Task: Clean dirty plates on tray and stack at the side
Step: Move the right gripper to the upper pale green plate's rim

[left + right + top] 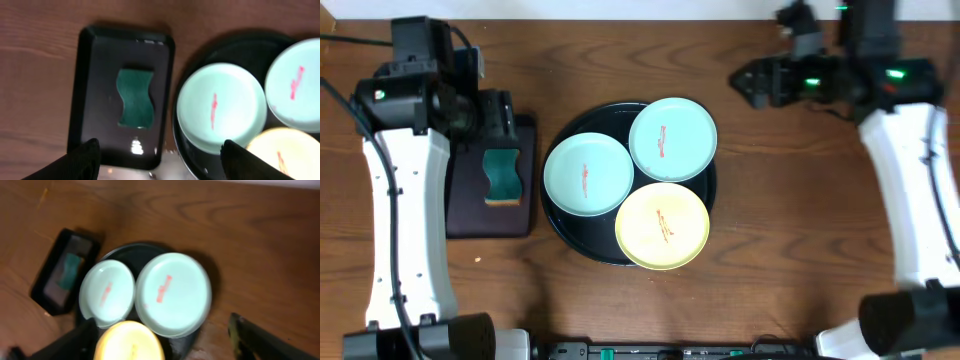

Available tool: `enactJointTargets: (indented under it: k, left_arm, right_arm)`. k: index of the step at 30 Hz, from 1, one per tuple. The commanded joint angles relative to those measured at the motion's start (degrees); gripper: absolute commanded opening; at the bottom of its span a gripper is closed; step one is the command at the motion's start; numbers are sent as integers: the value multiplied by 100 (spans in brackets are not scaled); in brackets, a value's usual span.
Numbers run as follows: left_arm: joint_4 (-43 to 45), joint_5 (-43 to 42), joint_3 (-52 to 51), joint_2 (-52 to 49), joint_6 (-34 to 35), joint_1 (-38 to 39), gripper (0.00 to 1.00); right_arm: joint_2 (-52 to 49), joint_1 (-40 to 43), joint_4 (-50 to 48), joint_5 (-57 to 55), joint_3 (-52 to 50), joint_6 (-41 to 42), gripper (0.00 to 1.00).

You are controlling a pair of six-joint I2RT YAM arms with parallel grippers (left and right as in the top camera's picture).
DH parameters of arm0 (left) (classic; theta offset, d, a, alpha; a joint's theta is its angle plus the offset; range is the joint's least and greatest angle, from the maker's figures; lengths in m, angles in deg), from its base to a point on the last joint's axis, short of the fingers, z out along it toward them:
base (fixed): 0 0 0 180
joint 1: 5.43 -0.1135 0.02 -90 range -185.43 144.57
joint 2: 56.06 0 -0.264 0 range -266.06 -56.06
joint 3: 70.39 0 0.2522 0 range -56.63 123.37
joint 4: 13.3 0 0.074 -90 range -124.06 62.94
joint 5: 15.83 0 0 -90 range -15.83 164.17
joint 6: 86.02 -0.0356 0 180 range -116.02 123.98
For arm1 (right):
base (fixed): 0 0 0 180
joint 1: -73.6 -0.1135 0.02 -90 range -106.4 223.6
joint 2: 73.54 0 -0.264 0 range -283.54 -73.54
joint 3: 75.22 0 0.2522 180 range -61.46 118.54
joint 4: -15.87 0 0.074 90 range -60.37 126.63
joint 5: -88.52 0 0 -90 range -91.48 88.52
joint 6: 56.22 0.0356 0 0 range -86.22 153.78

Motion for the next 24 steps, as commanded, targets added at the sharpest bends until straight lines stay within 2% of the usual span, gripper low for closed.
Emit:
enactJointTargets:
  k: [1, 4, 7, 10, 16, 24]
  left_arm:
    - [229, 409, 116, -37, -70, 7, 77]
    - [487, 553, 116, -37, -35, 7, 77]
    - [765, 695, 116, -37, -35, 7, 77]
    - [944, 693, 116, -39, -24, 7, 77]
    - [1228, 693, 116, -39, 455, 7, 76]
    - [935, 695, 81, -39, 485, 7, 77]
  right_arm:
    - [-413, -673, -168, -413, 103, 1303, 72]
    - [-752, -1224, -269, -837, 103, 1952, 68]
    - [-1202, -1849, -238, -1082, 103, 2389, 57]
    - [-1543, -2236, -234, -1130, 103, 2507, 48]
    - [-2124, -2848, -234, -1475, 103, 2634, 45]
    - [-2614, -3228, -175, -2223, 103, 2673, 34]
